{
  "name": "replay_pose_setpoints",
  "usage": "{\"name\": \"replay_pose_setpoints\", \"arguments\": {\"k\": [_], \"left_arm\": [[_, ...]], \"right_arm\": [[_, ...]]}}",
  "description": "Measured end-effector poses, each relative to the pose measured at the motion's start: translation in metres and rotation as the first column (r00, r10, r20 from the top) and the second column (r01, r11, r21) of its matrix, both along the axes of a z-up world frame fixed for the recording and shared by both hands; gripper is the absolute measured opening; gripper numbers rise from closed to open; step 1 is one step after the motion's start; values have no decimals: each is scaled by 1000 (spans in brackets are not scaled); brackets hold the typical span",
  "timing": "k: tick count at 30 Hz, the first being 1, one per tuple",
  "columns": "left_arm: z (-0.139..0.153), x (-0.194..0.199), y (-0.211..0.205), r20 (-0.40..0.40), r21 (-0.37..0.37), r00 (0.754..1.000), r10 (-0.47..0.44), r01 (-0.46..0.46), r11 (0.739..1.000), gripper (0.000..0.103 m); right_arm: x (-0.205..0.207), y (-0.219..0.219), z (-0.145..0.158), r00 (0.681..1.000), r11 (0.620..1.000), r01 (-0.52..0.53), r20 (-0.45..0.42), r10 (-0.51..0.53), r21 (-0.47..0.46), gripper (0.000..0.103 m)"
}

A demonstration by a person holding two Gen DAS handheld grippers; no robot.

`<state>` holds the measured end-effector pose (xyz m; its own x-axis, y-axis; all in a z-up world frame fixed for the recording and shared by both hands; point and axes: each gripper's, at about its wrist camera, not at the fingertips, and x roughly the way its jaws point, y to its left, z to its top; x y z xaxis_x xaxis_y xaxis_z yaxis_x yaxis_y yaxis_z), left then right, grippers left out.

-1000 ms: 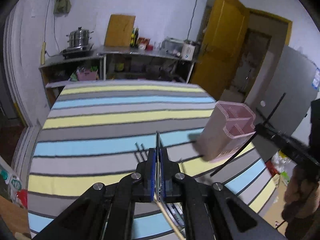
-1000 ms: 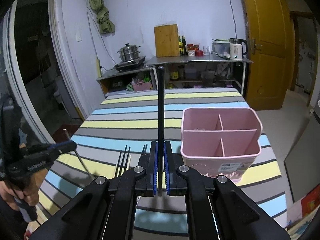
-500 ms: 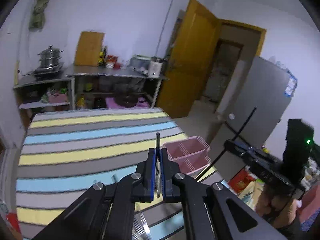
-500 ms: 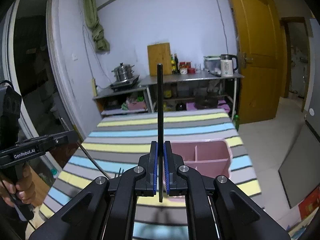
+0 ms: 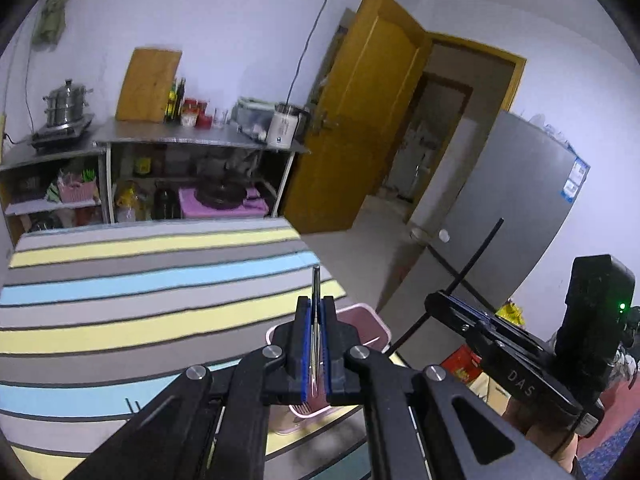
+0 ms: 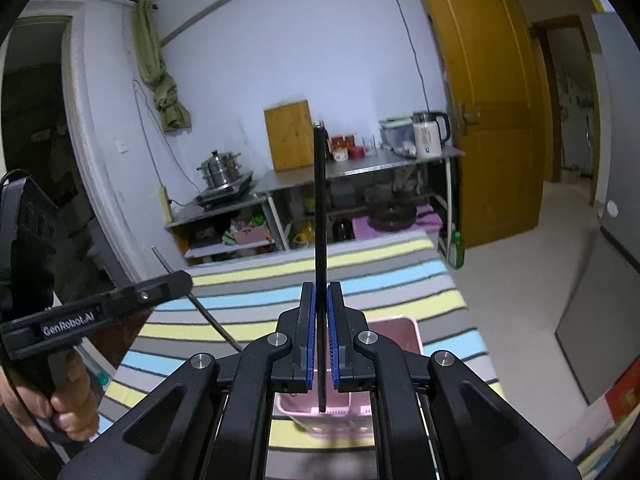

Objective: Organize utensils
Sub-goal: 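Open the right tool over the holder while the left tool releases its metal stick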

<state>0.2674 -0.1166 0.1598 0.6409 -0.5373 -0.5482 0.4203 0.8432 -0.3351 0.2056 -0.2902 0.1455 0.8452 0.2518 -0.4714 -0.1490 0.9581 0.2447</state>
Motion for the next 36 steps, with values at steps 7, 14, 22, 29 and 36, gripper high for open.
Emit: {"name": "replay_pose_setpoints", "arguments": {"k": [7, 14, 22, 29, 36], "left_arm": [[-58, 21, -11, -74, 50, 997, 4, -1, 999, 4], [-80, 26, -9, -85, 47, 996, 19, -15, 999, 6], [-67, 6, 6, -32, 21, 998, 48, -48, 999, 20], [-54, -24, 22, 21, 27, 998, 65, -65, 997, 20], [-50, -63, 42, 65, 27, 993, 97, -99, 995, 20]], "right_arm": [[30, -2, -51, 993, 1000, -8, -118, 9, 6, 6], [37, -8, -77, 985, 1000, -10, -171, 13, 20, 6], [25, -10, -70, 991, 1000, 10, -133, -8, 14, 20], [-1, -8, -64, 994, 1000, 20, -108, -19, 9, 23], [-32, 5, -58, 996, 1000, 14, -85, -14, -4, 23]]}}
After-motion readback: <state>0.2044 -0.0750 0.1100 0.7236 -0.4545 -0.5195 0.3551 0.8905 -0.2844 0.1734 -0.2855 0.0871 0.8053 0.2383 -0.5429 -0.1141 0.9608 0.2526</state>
